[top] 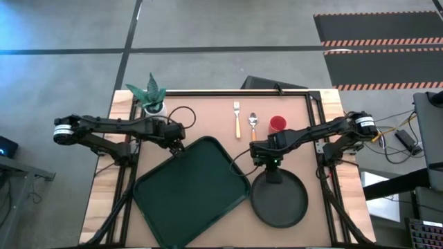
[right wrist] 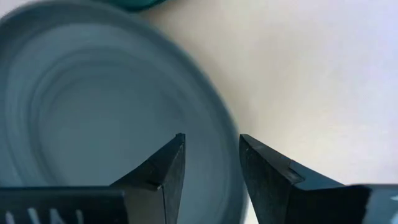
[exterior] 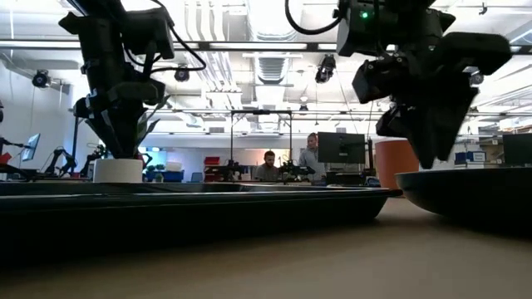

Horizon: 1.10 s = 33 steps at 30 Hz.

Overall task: Pick and place plate/cup/fork/spoon on tray
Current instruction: Put the black plate on the center of the black serving tray

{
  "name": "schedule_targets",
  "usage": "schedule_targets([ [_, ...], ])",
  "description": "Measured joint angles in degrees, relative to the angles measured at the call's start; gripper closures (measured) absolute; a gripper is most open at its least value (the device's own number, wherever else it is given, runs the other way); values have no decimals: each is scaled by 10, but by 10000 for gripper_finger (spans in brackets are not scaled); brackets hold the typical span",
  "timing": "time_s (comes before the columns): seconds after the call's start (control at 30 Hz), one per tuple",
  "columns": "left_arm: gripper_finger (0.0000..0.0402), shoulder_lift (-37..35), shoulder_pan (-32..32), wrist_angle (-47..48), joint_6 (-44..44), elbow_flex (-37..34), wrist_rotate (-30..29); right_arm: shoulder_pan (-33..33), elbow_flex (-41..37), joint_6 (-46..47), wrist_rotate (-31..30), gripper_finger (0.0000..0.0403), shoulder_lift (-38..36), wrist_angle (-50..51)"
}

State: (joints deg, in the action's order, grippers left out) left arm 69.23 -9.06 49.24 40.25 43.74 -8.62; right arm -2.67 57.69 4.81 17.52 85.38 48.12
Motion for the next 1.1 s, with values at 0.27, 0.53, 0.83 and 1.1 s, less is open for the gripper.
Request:
schedule_targets([
  [0.27, 222, 0, 0, -8, 0, 0, 0, 12, -6, -16, -1, 277, 0, -11],
  [0.53, 222, 0, 0, -8, 1, 0, 0, 14, -21, 1, -34, 249, 0, -25],
  [0.83, 222, 0, 0, -8, 1, 0, 0, 14, -52, 22, -4, 218, 0, -68],
  [1.1, 222, 0, 0, -8, 1, 0, 0, 15, -91, 48, 18, 220, 0, -159],
])
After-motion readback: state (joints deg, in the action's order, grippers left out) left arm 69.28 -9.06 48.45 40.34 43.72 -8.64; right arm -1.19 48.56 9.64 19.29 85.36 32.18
